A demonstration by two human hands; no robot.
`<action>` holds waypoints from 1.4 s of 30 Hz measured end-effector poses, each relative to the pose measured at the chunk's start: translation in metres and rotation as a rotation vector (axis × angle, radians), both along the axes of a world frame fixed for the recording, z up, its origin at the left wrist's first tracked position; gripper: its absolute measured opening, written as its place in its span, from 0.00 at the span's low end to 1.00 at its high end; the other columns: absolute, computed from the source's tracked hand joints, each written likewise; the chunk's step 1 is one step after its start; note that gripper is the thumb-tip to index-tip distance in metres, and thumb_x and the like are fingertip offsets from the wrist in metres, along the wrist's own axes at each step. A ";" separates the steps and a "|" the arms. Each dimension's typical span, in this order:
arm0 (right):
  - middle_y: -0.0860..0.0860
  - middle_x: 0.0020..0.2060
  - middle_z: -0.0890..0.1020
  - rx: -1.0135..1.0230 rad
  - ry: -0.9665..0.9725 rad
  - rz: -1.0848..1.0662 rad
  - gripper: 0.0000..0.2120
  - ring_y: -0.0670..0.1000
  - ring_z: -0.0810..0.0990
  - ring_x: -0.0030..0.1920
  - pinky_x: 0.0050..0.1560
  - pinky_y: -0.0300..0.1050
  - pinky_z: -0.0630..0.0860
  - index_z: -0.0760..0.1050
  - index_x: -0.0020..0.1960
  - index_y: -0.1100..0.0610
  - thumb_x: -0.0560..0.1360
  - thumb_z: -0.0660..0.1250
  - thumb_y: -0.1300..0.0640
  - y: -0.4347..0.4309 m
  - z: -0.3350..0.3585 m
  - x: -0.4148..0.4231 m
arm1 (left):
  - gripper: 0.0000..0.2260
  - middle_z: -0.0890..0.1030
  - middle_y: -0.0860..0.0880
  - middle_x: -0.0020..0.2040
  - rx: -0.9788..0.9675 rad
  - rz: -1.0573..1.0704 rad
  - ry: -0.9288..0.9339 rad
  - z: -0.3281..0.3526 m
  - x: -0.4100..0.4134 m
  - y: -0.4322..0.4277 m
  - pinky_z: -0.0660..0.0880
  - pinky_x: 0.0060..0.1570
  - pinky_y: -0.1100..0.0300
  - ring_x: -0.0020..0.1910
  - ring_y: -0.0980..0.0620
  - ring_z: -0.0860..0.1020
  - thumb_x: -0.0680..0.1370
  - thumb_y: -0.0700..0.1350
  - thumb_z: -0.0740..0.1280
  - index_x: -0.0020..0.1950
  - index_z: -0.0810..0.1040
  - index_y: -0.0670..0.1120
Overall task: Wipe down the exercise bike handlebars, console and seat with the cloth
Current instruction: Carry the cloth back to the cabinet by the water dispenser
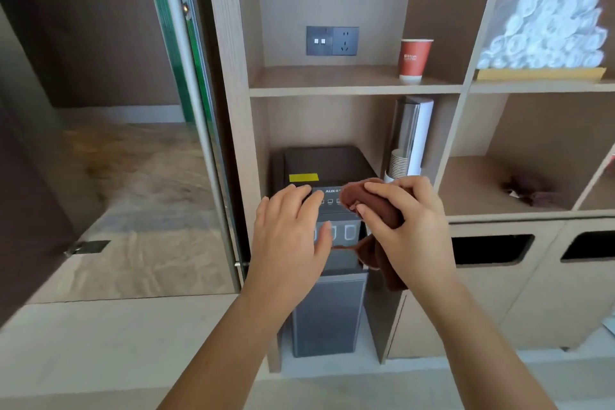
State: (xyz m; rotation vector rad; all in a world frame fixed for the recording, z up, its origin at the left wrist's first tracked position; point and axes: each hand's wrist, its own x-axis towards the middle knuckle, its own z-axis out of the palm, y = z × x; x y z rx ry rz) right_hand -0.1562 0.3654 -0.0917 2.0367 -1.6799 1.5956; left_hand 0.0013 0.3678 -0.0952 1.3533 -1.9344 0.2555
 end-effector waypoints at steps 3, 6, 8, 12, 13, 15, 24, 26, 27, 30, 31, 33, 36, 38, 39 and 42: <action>0.55 0.51 0.75 -0.026 0.023 0.002 0.15 0.57 0.74 0.52 0.53 0.48 0.74 0.79 0.56 0.54 0.70 0.72 0.54 -0.046 0.011 0.000 | 0.16 0.77 0.43 0.59 -0.032 0.010 -0.009 0.013 -0.001 -0.044 0.66 0.61 0.43 0.61 0.42 0.72 0.73 0.43 0.68 0.60 0.75 0.41; 0.55 0.53 0.75 -0.031 0.022 -0.008 0.16 0.55 0.74 0.54 0.53 0.43 0.71 0.79 0.56 0.54 0.70 0.71 0.53 -0.087 0.017 0.000 | 0.16 0.77 0.42 0.59 -0.056 0.023 -0.014 0.023 -0.001 -0.089 0.67 0.61 0.40 0.62 0.41 0.72 0.73 0.42 0.67 0.60 0.75 0.40; 0.55 0.54 0.76 -0.047 0.046 -0.016 0.16 0.55 0.74 0.54 0.53 0.41 0.69 0.78 0.56 0.54 0.70 0.71 0.53 -0.111 0.022 0.000 | 0.16 0.77 0.41 0.60 -0.067 0.020 -0.020 0.031 0.000 -0.119 0.66 0.62 0.40 0.62 0.41 0.71 0.74 0.42 0.67 0.61 0.74 0.40; 0.56 0.53 0.76 -0.106 0.062 -0.016 0.16 0.56 0.74 0.54 0.54 0.45 0.73 0.78 0.56 0.55 0.70 0.71 0.54 -0.164 0.040 0.006 | 0.16 0.77 0.40 0.59 -0.149 0.003 -0.023 0.046 0.004 -0.182 0.65 0.63 0.40 0.63 0.40 0.70 0.74 0.42 0.67 0.60 0.74 0.39; 0.56 0.52 0.75 -0.125 0.047 -0.014 0.16 0.57 0.74 0.53 0.54 0.47 0.74 0.78 0.56 0.54 0.70 0.71 0.54 -0.178 0.048 0.009 | 0.16 0.77 0.40 0.59 -0.175 0.000 -0.018 0.052 0.005 -0.198 0.64 0.63 0.40 0.62 0.40 0.71 0.73 0.42 0.67 0.60 0.75 0.40; 0.56 0.51 0.75 -0.176 0.030 -0.022 0.15 0.57 0.74 0.52 0.53 0.51 0.75 0.78 0.56 0.54 0.70 0.71 0.53 -0.208 0.066 0.015 | 0.16 0.77 0.40 0.59 -0.231 -0.006 -0.011 0.067 0.007 -0.229 0.63 0.63 0.41 0.63 0.40 0.70 0.73 0.43 0.67 0.60 0.75 0.40; 0.56 0.52 0.75 -0.254 0.031 -0.053 0.16 0.56 0.74 0.52 0.53 0.50 0.75 0.78 0.57 0.55 0.71 0.70 0.54 -0.310 0.108 0.025 | 0.16 0.77 0.40 0.60 -0.287 -0.019 -0.019 0.105 0.009 -0.328 0.61 0.64 0.41 0.64 0.40 0.70 0.73 0.42 0.67 0.60 0.75 0.40; 0.55 0.52 0.75 -0.215 0.046 -0.063 0.16 0.55 0.74 0.52 0.53 0.47 0.75 0.77 0.58 0.54 0.71 0.70 0.53 -0.325 0.113 0.022 | 0.15 0.78 0.40 0.59 -0.296 -0.011 -0.010 0.106 0.006 -0.339 0.62 0.63 0.41 0.62 0.40 0.71 0.72 0.41 0.68 0.59 0.76 0.40; 0.55 0.52 0.75 -0.193 0.053 -0.062 0.16 0.54 0.74 0.52 0.53 0.46 0.74 0.77 0.58 0.54 0.71 0.70 0.53 -0.331 0.114 0.022 | 0.15 0.78 0.40 0.58 -0.301 -0.007 -0.009 0.106 0.005 -0.344 0.63 0.62 0.41 0.62 0.40 0.72 0.72 0.41 0.68 0.58 0.76 0.40; 0.54 0.52 0.75 -0.138 0.073 -0.058 0.16 0.54 0.73 0.53 0.53 0.43 0.73 0.77 0.58 0.54 0.71 0.69 0.52 -0.349 0.117 0.019 | 0.15 0.78 0.40 0.58 -0.302 0.013 0.000 0.107 0.000 -0.355 0.63 0.62 0.40 0.61 0.40 0.73 0.71 0.42 0.69 0.58 0.77 0.41; 0.54 0.53 0.75 -0.118 0.088 -0.054 0.16 0.54 0.73 0.53 0.53 0.44 0.73 0.77 0.58 0.53 0.72 0.69 0.52 -0.354 0.119 0.019 | 0.15 0.78 0.40 0.58 -0.300 0.027 0.000 0.107 -0.001 -0.359 0.63 0.62 0.40 0.61 0.40 0.73 0.71 0.42 0.69 0.58 0.77 0.41; 0.54 0.53 0.74 -0.067 0.141 -0.060 0.15 0.55 0.72 0.53 0.52 0.44 0.72 0.77 0.58 0.52 0.72 0.68 0.51 -0.364 0.123 0.020 | 0.15 0.78 0.41 0.58 -0.293 0.059 0.000 0.107 -0.003 -0.365 0.62 0.62 0.41 0.61 0.40 0.73 0.71 0.42 0.69 0.58 0.77 0.41; 0.55 0.54 0.72 0.061 0.240 -0.084 0.14 0.57 0.70 0.53 0.52 0.49 0.73 0.76 0.57 0.53 0.73 0.67 0.50 -0.379 0.133 0.023 | 0.16 0.78 0.41 0.58 -0.286 0.099 0.003 0.107 -0.004 -0.373 0.58 0.62 0.42 0.61 0.40 0.73 0.71 0.42 0.69 0.58 0.77 0.41; 0.56 0.54 0.71 0.188 0.310 -0.093 0.13 0.59 0.69 0.53 0.52 0.52 0.74 0.75 0.55 0.56 0.73 0.66 0.50 -0.388 0.140 0.026 | 0.15 0.78 0.40 0.58 -0.282 0.120 0.015 0.106 -0.005 -0.378 0.57 0.62 0.43 0.61 0.40 0.73 0.71 0.42 0.69 0.57 0.77 0.41; 0.57 0.54 0.71 0.266 0.344 -0.093 0.13 0.60 0.70 0.53 0.52 0.53 0.74 0.75 0.54 0.57 0.74 0.66 0.50 -0.393 0.144 0.027 | 0.14 0.78 0.40 0.58 -0.277 0.125 0.027 0.105 -0.006 -0.379 0.58 0.62 0.43 0.61 0.40 0.73 0.72 0.42 0.68 0.57 0.77 0.41; 0.57 0.53 0.73 0.459 0.426 -0.081 0.15 0.61 0.72 0.55 0.50 0.51 0.74 0.74 0.53 0.59 0.73 0.65 0.49 -0.406 0.153 0.028 | 0.15 0.78 0.41 0.58 -0.254 0.142 0.028 0.101 -0.007 -0.381 0.62 0.62 0.41 0.61 0.41 0.73 0.73 0.45 0.61 0.57 0.77 0.42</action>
